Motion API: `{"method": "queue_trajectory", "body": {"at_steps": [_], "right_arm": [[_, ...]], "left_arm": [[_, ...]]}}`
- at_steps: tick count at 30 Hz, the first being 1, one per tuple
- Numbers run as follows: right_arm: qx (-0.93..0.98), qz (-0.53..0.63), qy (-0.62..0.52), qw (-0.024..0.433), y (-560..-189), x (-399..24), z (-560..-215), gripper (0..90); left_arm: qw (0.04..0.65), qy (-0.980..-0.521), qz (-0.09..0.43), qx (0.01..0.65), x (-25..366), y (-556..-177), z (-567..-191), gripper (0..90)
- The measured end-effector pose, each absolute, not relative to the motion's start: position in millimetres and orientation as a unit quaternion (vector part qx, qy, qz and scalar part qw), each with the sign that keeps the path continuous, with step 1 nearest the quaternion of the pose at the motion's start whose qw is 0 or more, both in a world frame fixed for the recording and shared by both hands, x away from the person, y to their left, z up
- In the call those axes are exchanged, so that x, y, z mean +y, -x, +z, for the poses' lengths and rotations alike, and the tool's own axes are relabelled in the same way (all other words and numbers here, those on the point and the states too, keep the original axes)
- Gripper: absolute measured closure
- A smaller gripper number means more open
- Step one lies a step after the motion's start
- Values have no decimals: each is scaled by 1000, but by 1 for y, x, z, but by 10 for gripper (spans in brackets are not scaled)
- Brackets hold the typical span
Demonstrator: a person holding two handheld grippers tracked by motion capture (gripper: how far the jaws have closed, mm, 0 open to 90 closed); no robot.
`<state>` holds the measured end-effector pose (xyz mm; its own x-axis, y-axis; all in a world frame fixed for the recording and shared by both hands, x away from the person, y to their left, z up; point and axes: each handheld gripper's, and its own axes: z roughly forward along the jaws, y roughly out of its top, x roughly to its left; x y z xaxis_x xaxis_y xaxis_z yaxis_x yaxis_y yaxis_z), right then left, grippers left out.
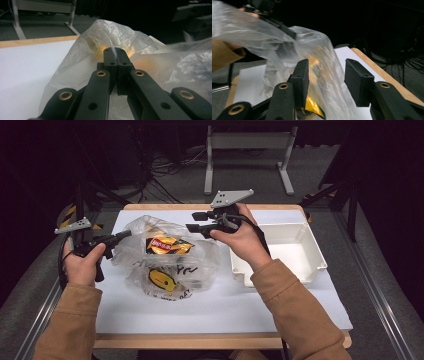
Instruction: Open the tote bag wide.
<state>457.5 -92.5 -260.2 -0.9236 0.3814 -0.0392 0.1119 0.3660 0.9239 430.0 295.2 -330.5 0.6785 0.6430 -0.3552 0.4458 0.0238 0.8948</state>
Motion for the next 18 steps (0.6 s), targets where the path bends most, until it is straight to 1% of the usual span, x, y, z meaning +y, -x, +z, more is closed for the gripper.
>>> {"method": "queue_trajectory", "body": {"at_steps": [3, 5, 7, 9, 13, 18], "right_arm": [[824, 537, -134, 122, -450, -85, -257, 593], [831, 531, -124, 110, -446, -80, -258, 636], [835, 527, -119, 103, -444, -77, -260, 639], [845, 516, -110, 87, -441, -69, -266, 675], [859, 496, -104, 76, -441, -59, -275, 705], [870, 476, -105, 75, -443, -46, -283, 727]], "left_arm": [[606, -686, 83, 394, 293, -431, -327, 891], [605, -684, 88, 397, 291, -432, -326, 891], [604, -684, 91, 398, 290, -432, -325, 891], [608, -680, 92, 400, 288, -433, -324, 891], [611, -676, 95, 401, 286, -433, -322, 891], [616, -670, 102, 400, 286, -433, -319, 891]]}}
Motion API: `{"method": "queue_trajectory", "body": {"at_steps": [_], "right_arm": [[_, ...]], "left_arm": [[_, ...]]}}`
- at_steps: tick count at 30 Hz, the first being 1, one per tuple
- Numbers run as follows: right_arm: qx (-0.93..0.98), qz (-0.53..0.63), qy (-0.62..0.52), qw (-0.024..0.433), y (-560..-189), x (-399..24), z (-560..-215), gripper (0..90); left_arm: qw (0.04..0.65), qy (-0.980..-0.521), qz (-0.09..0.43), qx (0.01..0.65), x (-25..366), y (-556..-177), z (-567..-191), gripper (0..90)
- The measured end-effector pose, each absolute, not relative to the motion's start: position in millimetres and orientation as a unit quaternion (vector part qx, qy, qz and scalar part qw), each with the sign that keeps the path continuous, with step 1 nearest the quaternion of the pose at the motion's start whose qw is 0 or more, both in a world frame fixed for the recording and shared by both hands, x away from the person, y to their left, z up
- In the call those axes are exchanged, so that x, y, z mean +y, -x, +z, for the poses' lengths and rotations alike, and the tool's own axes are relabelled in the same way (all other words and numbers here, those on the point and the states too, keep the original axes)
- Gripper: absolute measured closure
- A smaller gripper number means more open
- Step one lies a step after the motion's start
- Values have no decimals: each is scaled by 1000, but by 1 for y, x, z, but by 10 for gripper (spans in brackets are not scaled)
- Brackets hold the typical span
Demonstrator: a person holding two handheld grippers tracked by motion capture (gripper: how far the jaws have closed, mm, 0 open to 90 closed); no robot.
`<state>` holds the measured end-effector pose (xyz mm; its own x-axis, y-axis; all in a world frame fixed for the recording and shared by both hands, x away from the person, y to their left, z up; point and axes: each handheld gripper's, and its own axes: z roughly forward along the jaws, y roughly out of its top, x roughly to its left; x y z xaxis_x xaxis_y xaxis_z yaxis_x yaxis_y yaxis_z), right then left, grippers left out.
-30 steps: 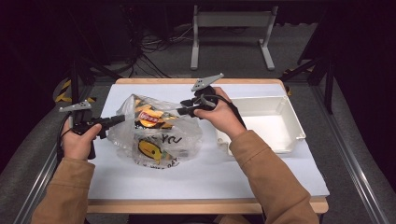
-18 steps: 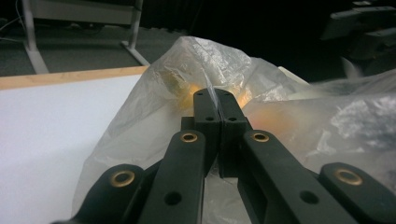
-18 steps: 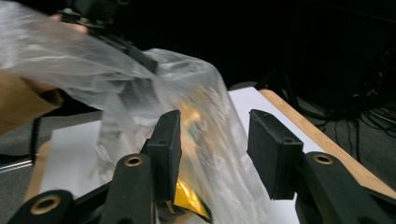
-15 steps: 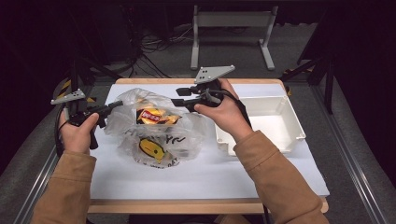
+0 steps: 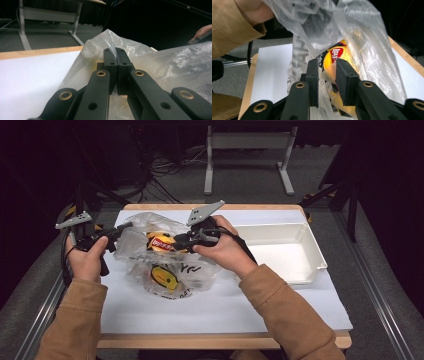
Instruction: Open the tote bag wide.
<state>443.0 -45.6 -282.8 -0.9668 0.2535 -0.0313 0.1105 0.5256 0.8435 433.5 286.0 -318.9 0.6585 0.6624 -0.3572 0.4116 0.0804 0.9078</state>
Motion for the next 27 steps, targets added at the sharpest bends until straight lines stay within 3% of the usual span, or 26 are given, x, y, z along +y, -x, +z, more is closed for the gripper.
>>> {"method": "queue_trajectory", "body": {"at_steps": [12, 16, 21, 27], "right_arm": [[863, 481, -120, 99, -447, -51, -282, 707], [863, 478, -140, 92, -457, -57, -287, 724], [873, 467, -129, 54, -459, -43, -296, 816], [875, 457, -133, 86, -470, -28, -300, 799]], "left_arm": [[608, -660, 115, 426, 284, -472, -315, 890], [610, -658, 108, 428, 283, -472, -320, 890], [612, -667, 108, 410, 277, -467, -316, 889], [620, -668, 104, 397, 277, -459, -311, 889]]}}
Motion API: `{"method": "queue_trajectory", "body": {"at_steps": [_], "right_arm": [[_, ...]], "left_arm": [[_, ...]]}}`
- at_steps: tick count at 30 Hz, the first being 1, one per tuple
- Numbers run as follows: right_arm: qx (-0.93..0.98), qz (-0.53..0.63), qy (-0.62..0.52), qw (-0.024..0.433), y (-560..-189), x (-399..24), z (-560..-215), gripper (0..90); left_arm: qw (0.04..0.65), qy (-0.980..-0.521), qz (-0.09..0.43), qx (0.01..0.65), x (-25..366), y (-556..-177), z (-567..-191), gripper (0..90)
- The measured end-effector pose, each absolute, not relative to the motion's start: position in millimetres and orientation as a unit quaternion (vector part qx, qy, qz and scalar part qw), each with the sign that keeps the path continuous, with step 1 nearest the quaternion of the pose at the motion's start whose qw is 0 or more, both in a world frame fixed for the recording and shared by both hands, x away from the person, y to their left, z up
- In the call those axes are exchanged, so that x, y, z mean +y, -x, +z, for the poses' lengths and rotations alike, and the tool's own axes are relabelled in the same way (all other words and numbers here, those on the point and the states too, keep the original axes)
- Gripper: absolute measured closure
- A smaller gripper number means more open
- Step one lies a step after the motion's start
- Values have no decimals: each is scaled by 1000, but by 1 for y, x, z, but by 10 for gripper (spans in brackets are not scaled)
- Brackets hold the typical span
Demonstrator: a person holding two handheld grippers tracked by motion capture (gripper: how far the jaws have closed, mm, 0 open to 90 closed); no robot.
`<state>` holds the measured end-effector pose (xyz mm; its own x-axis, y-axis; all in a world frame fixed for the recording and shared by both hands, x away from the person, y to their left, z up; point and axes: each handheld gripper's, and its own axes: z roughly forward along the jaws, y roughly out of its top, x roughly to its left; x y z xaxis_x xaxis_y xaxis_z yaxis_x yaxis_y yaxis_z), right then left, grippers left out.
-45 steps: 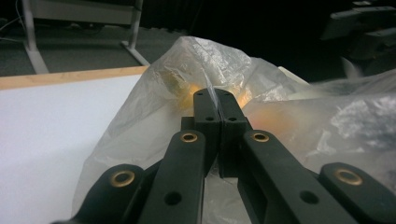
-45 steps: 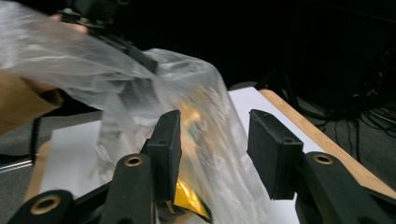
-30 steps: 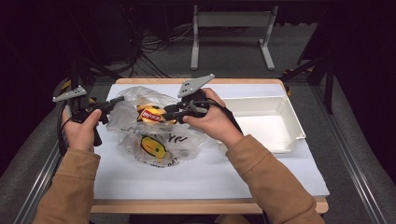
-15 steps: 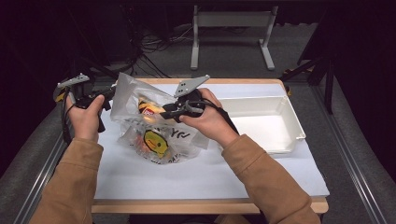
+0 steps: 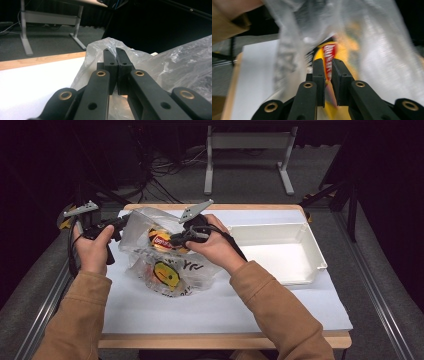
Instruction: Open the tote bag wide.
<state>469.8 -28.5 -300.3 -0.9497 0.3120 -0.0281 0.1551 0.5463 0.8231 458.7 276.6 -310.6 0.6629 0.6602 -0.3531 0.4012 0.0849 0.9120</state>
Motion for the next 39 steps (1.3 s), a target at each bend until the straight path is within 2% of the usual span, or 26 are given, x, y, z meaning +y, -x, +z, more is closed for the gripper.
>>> {"method": "queue_trajectory", "body": {"at_steps": [6, 8, 9, 10, 11, 12, 15, 22, 35, 39], "right_arm": [[857, 466, -148, 162, -483, -22, -298, 707], [857, 465, -153, 161, -485, -21, -299, 690], [855, 469, -159, 156, -487, -21, -300, 649], [848, 484, -168, 138, -491, -20, -303, 481], [848, 486, -166, 129, -492, -20, -304, 417], [849, 490, -161, 114, -492, -18, -306, 395], [849, 499, -126, 120, -482, -14, -303, 394], [859, 494, -95, 94, -474, 0, -301, 421], [877, 452, -130, 94, -491, -2, -321, 282], [885, 441, -118, 90, -490, 2, -325, 280]], "left_arm": [[625, -667, 103, 393, 279, -456, -308, 888], [624, -667, 102, 394, 280, -456, -309, 888], [623, -667, 103, 397, 281, -457, -309, 888], [622, -665, 99, 401, 282, -458, -312, 887], [623, -664, 96, 403, 282, -459, -313, 887], [622, -664, 94, 404, 282, -460, -314, 887], [622, -663, 94, 406, 282, -460, -315, 887], [626, -662, 93, 402, 276, -460, -313, 887], [625, -661, 82, 407, 281, -462, -320, 885], [624, -663, 83, 404, 280, -460, -319, 885]]}}
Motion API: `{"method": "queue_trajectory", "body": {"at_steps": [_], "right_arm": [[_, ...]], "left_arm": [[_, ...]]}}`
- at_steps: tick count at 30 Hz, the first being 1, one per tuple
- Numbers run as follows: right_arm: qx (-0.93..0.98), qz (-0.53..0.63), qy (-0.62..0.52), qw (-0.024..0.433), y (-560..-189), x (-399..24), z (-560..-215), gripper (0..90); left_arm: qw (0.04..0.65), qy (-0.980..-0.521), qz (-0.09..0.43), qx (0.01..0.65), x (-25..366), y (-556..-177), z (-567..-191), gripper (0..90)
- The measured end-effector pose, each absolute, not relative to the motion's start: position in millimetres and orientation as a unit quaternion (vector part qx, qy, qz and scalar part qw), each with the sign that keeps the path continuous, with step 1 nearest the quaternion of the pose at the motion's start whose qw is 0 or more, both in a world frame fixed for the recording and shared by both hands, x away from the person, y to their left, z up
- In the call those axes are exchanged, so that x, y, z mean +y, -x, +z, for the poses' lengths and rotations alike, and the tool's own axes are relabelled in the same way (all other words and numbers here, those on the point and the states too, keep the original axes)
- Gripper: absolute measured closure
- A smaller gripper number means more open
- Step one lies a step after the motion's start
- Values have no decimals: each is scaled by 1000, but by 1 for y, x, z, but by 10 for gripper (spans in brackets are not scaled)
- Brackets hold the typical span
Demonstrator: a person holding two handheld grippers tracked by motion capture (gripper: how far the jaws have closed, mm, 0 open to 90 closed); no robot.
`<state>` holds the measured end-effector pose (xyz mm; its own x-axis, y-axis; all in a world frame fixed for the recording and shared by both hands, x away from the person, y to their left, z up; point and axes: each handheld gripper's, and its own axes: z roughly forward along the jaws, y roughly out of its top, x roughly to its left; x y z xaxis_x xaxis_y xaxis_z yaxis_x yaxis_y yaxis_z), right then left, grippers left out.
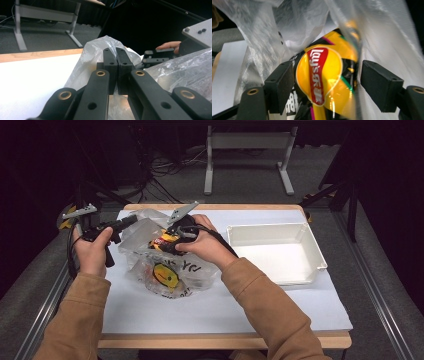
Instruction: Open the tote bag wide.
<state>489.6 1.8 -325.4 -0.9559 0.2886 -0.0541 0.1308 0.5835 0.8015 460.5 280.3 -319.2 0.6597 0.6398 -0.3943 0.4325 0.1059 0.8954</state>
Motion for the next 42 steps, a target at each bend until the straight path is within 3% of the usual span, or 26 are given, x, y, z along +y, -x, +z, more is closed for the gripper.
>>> {"method": "queue_trajectory", "body": {"at_steps": [6, 15, 18, 23, 25, 33, 42], "right_arm": [[900, 430, -37, 58, -471, 10, -330, 339], [904, 420, -17, 75, -465, 3, -327, 435], [902, 425, -18, 70, -465, 1, -329, 412], [892, 446, -20, 74, -460, 3, -327, 266], [882, 465, -21, 79, -458, 0, -323, 248], [867, 490, -40, 80, -453, -15, -308, 221], [876, 470, -75, 78, -438, -36, -318, 206]], "left_arm": [[626, -654, 97, 415, 283, -461, -319, 884], [597, -660, 102, 445, 294, -458, -339, 880], [599, -645, 79, 467, 303, -458, -358, 881], [580, -650, 46, 489, 309, -456, -385, 884], [575, -654, 36, 490, 310, -453, -394, 884], [556, -671, 12, 491, 306, -436, -422, 883], [528, -692, 15, 492, 304, -420, -444, 879]]}}
